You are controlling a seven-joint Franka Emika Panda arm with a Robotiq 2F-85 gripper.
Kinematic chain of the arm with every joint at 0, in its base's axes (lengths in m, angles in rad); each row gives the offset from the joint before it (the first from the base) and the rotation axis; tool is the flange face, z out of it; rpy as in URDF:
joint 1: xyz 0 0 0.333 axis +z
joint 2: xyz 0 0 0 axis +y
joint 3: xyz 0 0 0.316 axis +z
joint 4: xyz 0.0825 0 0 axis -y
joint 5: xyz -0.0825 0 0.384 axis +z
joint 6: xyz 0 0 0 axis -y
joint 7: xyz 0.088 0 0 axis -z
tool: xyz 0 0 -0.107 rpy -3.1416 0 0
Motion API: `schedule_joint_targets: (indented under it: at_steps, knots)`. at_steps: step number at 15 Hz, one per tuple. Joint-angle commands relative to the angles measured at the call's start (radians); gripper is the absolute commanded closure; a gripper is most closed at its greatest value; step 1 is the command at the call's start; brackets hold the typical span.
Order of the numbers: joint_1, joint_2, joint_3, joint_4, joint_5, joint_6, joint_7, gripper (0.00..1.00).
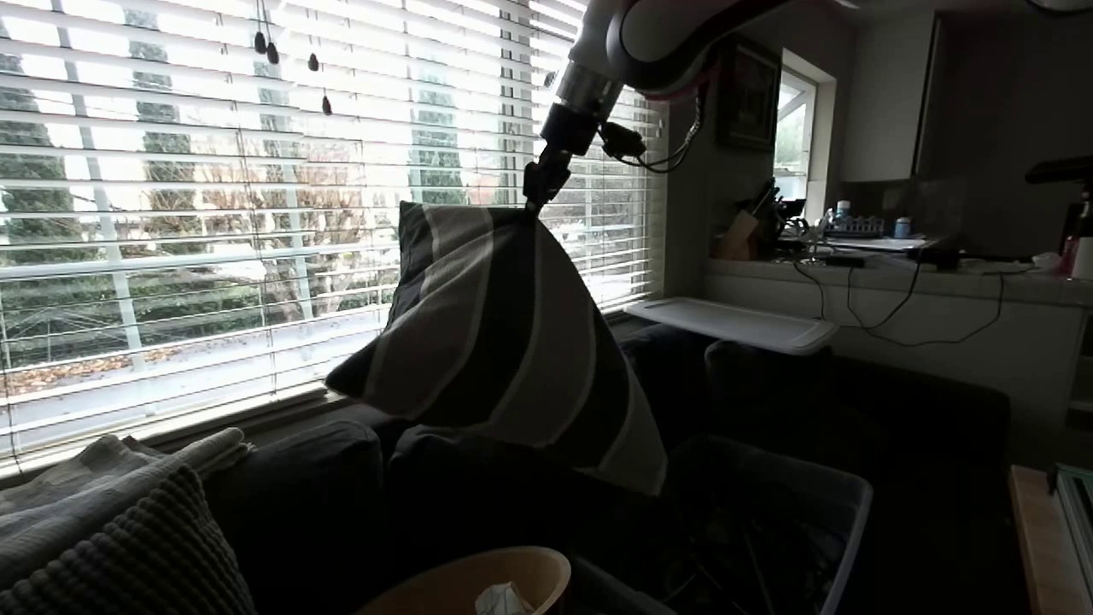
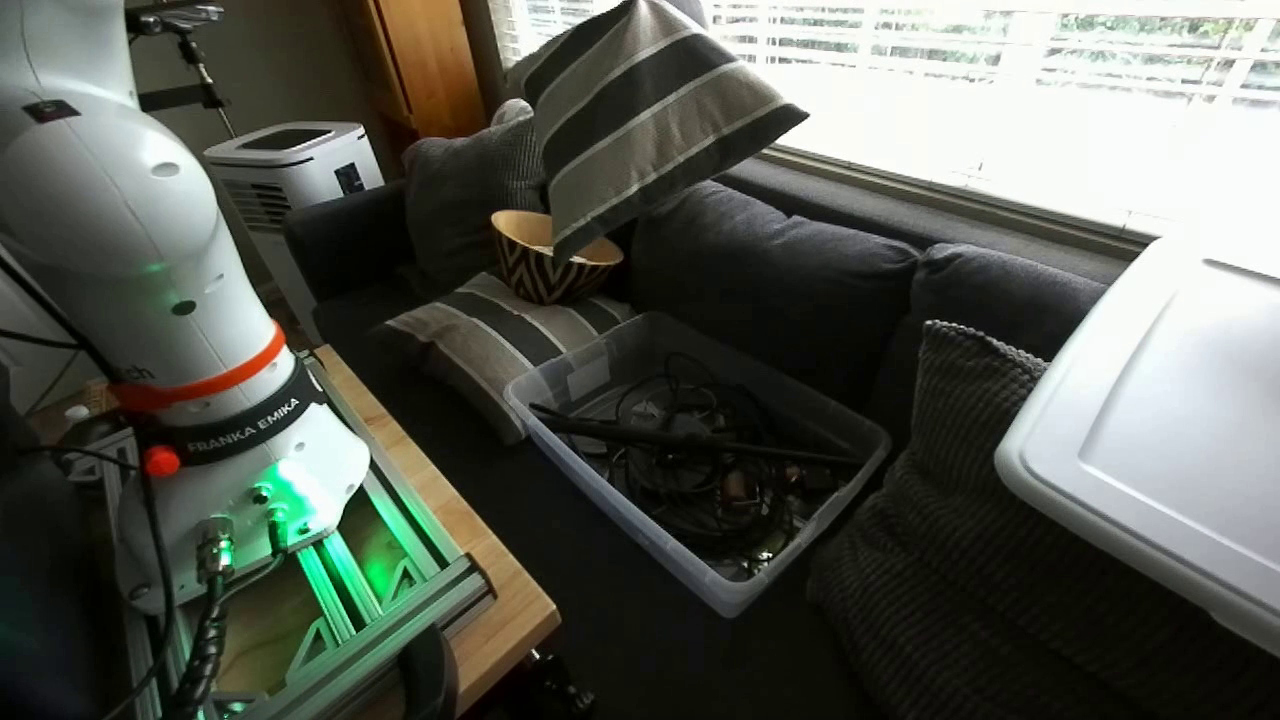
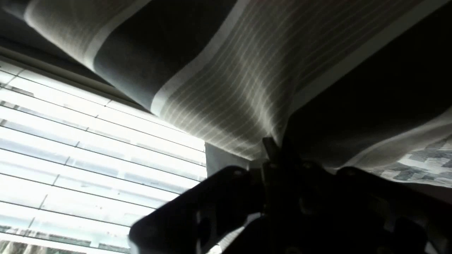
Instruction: Put the striped pillow into the wooden bowl
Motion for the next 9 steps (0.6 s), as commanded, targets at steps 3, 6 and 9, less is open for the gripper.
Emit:
schedule_joint_targets:
  at_steps: [3,6,9]
  knots:
    - [0.023,0.07,0.02,0.068,0.0,0.005,-0.024,0.96]
    - [0.027,0.113,0.033,0.107,0.003,0.005,-0.051,0.96]
    - [0.027,0.118,0.034,0.113,0.005,0.005,-0.056,0.96]
